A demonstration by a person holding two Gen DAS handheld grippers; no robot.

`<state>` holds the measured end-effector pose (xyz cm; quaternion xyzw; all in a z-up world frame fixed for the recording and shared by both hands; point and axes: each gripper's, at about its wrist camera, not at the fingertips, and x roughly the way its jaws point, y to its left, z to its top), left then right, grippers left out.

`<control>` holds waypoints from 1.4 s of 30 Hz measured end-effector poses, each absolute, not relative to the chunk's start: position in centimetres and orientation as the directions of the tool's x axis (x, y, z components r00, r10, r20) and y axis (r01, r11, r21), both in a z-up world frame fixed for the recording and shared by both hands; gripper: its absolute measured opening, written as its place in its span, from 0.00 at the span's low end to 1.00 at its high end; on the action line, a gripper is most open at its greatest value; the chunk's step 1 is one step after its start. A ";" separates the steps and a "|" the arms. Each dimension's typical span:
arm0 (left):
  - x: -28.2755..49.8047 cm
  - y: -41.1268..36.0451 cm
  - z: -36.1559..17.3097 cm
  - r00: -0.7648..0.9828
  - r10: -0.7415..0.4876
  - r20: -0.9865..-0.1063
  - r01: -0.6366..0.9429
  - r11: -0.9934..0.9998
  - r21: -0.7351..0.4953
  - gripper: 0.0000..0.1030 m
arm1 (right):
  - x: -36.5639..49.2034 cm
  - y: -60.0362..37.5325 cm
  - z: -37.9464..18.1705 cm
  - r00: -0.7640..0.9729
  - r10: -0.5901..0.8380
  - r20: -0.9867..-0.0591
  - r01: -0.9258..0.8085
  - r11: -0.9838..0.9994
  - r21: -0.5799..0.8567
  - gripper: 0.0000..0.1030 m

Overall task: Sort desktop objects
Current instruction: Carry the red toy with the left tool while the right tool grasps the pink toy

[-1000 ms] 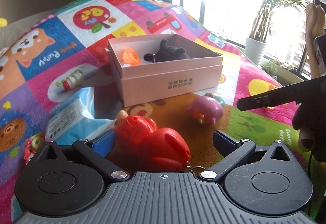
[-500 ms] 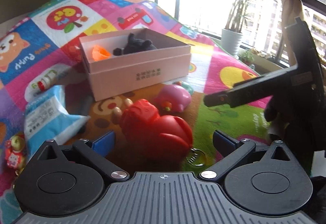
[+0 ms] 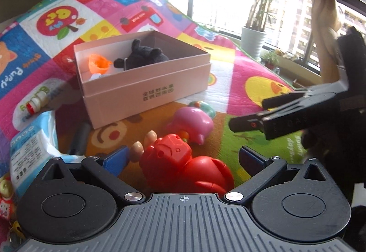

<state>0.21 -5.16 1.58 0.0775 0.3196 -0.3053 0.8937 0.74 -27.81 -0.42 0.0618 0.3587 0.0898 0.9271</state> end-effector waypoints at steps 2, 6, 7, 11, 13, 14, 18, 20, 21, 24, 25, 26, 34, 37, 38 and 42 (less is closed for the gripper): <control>-1.1 -5.1 1.5 0.588 -0.520 -0.619 0.637 0.770 -0.041 1.00 | 0.8 -27.9 -0.4 0.727 0.214 -0.652 -0.121 0.975 0.185 1.00; -3.2 -5.5 1.2 0.603 -0.512 -0.612 0.670 0.742 0.038 1.00 | 0.7 -28.3 -0.4 0.731 0.231 -0.642 -0.118 0.969 0.215 1.00; -3.3 -5.6 1.2 0.617 -0.499 -0.609 0.661 0.748 0.057 1.00 | 0.7 -28.5 -0.4 0.731 0.237 -0.639 -0.117 0.967 0.225 1.00; -2.4 -6.5 0.9 0.625 -0.483 -0.613 0.645 0.762 0.058 1.00 | 0.7 -28.8 -0.4 0.733 0.254 -0.632 -0.116 0.961 0.251 1.00; -2.4 -6.9 0.6 0.614 -0.487 -0.621 0.656 0.752 0.059 1.00 | 0.6 -29.2 -0.4 0.733 0.270 -0.624 -0.117 0.954 0.275 1.00; -2.5 -7.1 0.5 0.611 -0.489 -0.623 0.664 0.745 0.066 1.00 | 0.6 -29.4 -0.4 0.734 0.280 -0.619 -0.117 0.950 0.291 1.00; -3.8 -7.4 0.1 0.616 -0.485 -0.621 0.676 0.730 0.101 1.00 | 0.6 -30.1 -0.4 0.736 0.304 -0.605 -0.114 0.937 0.331 1.00; -4.2 -7.0 0.0 0.618 -0.482 -0.620 0.670 0.736 0.095 1.00 | 0.5 -29.7 -0.4 0.737 0.291 -0.610 -0.114 0.943 0.313 1.00; -4.3 -6.8 0.0 0.615 -0.485 -0.621 0.669 0.738 0.086 1.00 | 0.6 -29.4 -0.4 0.737 0.283 -0.614 -0.114 0.947 0.299 1.00; -4.8 -6.2 0.1 0.594 -0.511 -0.622 0.681 0.731 0.050 1.00 | 0.6 -28.8 -0.4 0.735 0.258 -0.627 -0.114 0.959 0.261 1.00; -5.0 -6.1 0.1 0.591 -0.516 -0.620 0.681 0.731 0.041 1.00 | 0.6 -28.8 -0.4 0.734 0.254 -0.629 -0.115 0.960 0.254 1.00; -5.2 -6.1 0.1 0.594 -0.514 -0.619 0.677 0.735 0.039 1.00 | 0.6 -28.7 -0.4 0.733 0.251 -0.632 -0.115 0.962 0.248 1.00; -5.5 -5.8 0.3 0.696 -0.366 -0.618 0.547 0.828 0.125 0.99 | 0.9 -26.4 0.4 0.688 0.300 -0.661 -0.263 0.952 0.158 1.00; -5.0 -4.0 0.4 0.733 -0.286 -0.617 0.465 0.873 0.148 0.99 | 0.3 -23.3 1.6 0.686 0.337 -0.645 -0.393 0.917 0.061 1.00; -4.8 -3.3 0.5 0.744 -0.256 -0.617 0.433 0.888 0.154 0.99 | 0.3 -22.3 1.7 0.688 0.335 -0.644 -0.422 0.906 0.020 1.00; -3.9 -0.8 0.9 0.729 -0.244 -0.640 0.371 0.926 0.070 1.00 | 2.3 -19.8 1.5 0.657 0.325 -0.680 -0.461 0.887 -0.022 1.00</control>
